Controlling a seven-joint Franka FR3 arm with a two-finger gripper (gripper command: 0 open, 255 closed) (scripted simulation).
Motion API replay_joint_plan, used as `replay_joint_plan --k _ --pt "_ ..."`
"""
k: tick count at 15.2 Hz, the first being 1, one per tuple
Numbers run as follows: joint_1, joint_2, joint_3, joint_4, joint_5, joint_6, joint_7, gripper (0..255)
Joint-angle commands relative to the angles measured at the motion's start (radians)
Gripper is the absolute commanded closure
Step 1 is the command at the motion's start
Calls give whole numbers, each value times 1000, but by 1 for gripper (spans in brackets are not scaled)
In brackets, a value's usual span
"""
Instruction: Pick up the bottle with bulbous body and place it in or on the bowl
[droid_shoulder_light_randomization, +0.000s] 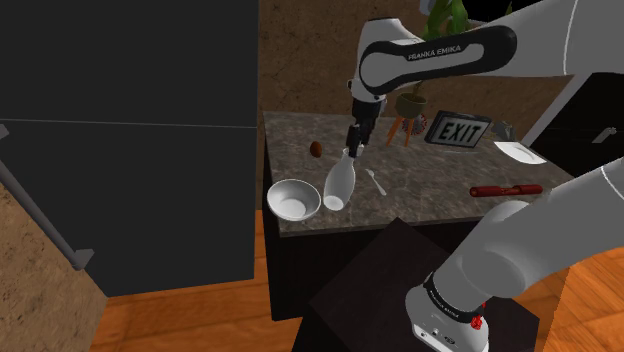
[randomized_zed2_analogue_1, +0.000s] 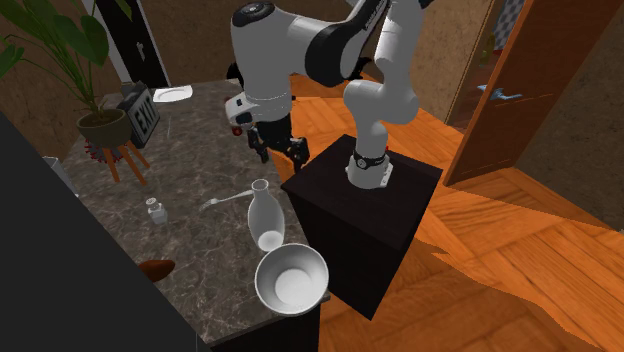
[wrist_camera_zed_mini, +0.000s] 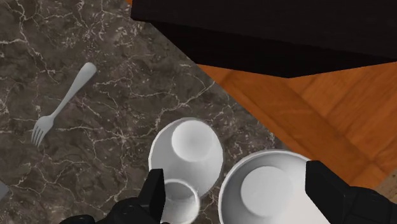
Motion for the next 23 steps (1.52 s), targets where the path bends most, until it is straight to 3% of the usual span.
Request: replay_joint_plan --k 1,5,13,21,22,23 --pt "-4 78 -14 41 1 45 -24 0" --pt "-15 227 -40 131 12 115 -79 0" --pt "-19 266 -44 66 12 220 -81 0" --pt "-19 266 -44 66 12 220 -81 0" --pt "-19 266 -44 66 12 220 -81 255" --pt "-19 266 -44 66 12 220 -81 255"
